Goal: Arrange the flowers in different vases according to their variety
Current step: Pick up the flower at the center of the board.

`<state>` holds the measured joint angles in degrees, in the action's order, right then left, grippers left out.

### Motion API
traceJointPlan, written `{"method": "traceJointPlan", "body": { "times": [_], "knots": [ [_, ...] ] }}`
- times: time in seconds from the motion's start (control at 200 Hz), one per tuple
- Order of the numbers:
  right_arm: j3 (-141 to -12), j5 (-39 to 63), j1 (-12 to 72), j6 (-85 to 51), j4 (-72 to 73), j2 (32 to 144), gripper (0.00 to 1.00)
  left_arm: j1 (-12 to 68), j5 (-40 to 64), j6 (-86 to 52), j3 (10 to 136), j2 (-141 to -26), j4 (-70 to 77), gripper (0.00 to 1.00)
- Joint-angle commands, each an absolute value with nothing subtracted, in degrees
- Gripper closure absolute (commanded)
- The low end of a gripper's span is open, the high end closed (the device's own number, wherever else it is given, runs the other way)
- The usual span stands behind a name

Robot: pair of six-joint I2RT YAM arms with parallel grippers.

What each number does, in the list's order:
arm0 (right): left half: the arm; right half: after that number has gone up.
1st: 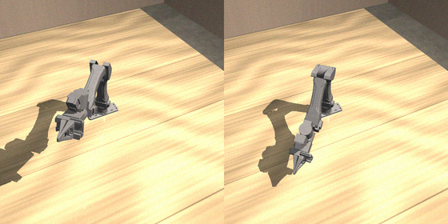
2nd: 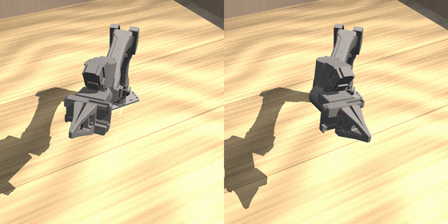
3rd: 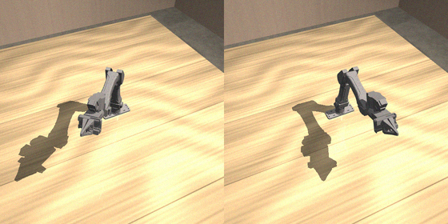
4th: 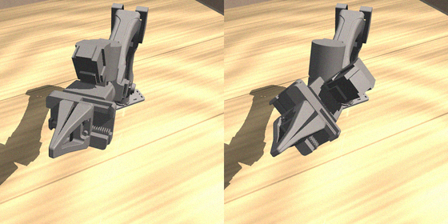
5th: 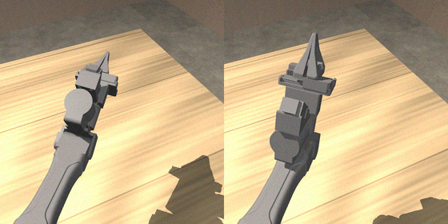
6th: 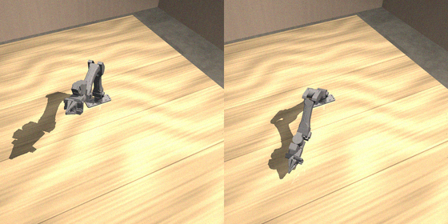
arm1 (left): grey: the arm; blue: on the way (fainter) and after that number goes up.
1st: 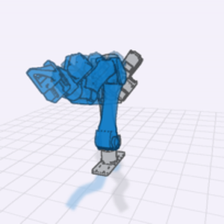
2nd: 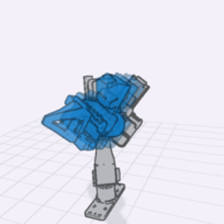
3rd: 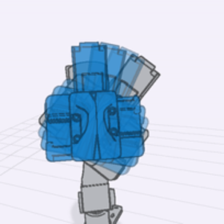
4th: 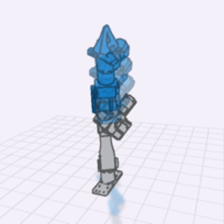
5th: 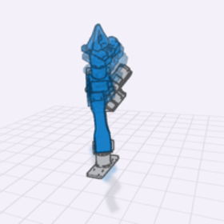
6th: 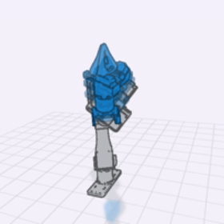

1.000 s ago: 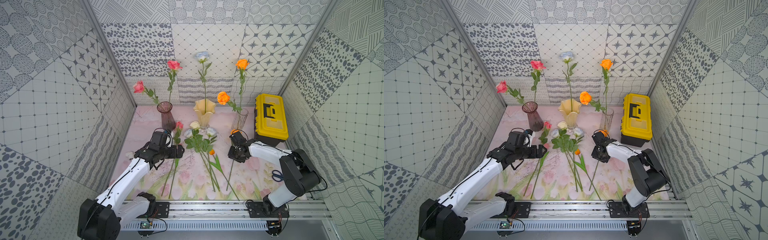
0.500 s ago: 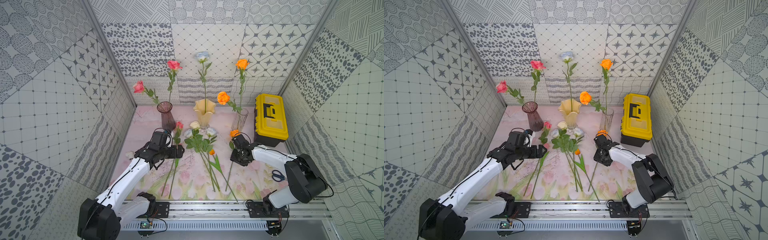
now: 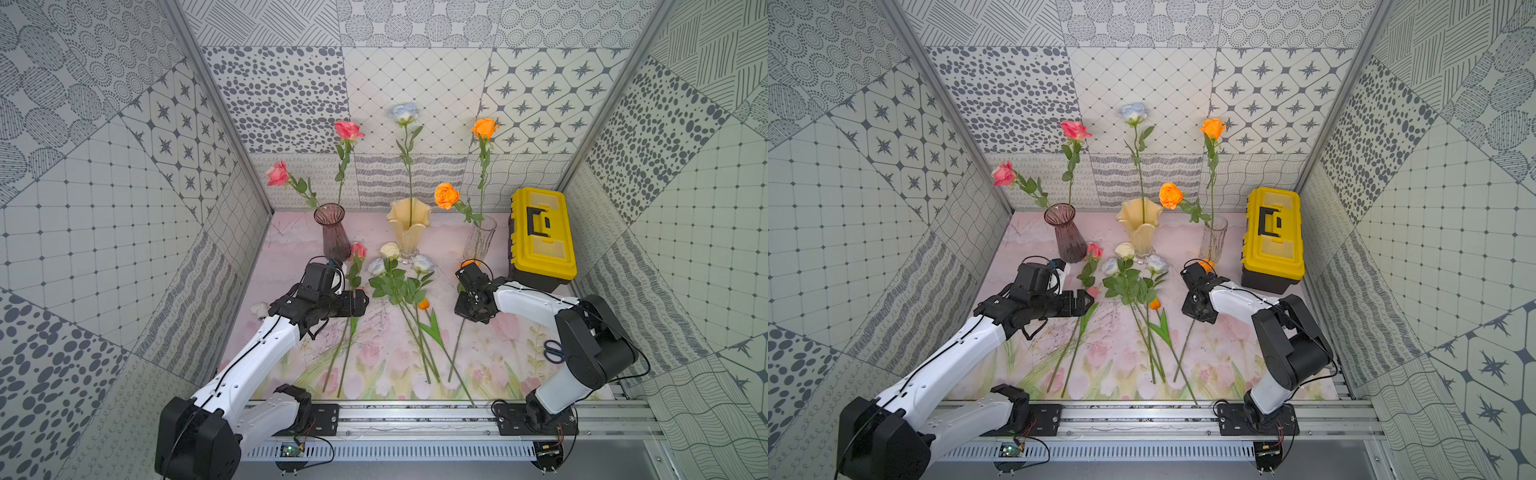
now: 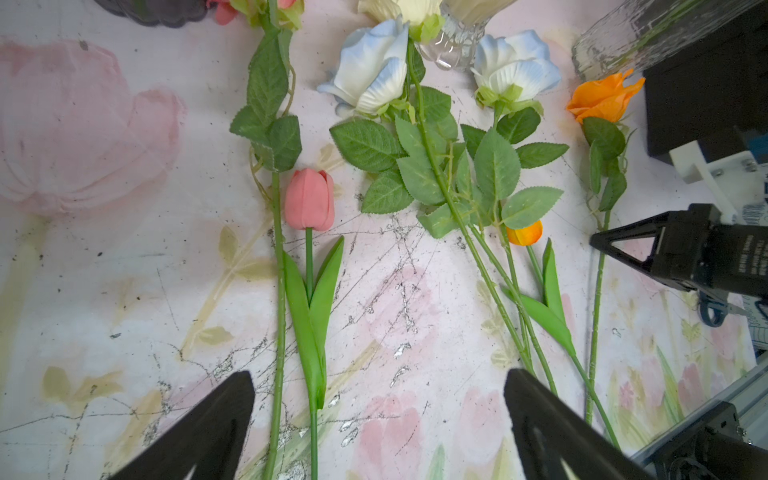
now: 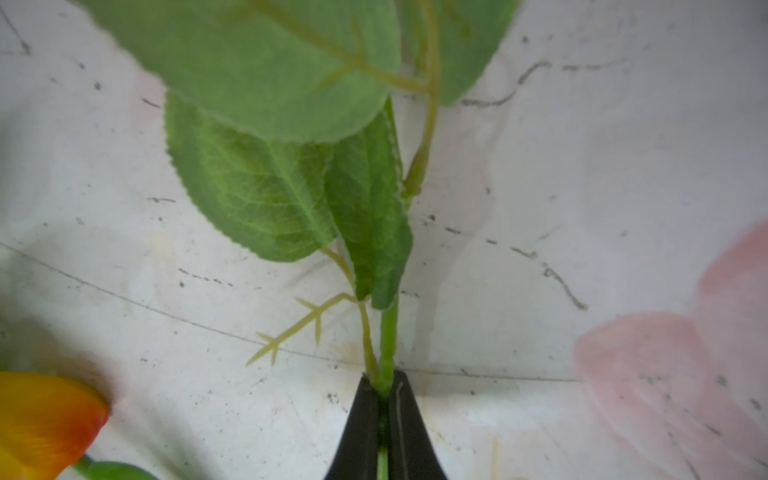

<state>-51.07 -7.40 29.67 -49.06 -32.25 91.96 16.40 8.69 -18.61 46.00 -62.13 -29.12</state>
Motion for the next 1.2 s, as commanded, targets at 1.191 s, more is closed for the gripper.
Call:
{"method": "traceJointPlan", "body": {
  "times": [1.191],
  "knots": [
    [-84.26, -48.73, 25.92, -5.54, -3.60, 76.12, 1.00, 16.55, 9.02, -18.63, 46.70, -62.97, -29.59, 0.01]
  ]
}}
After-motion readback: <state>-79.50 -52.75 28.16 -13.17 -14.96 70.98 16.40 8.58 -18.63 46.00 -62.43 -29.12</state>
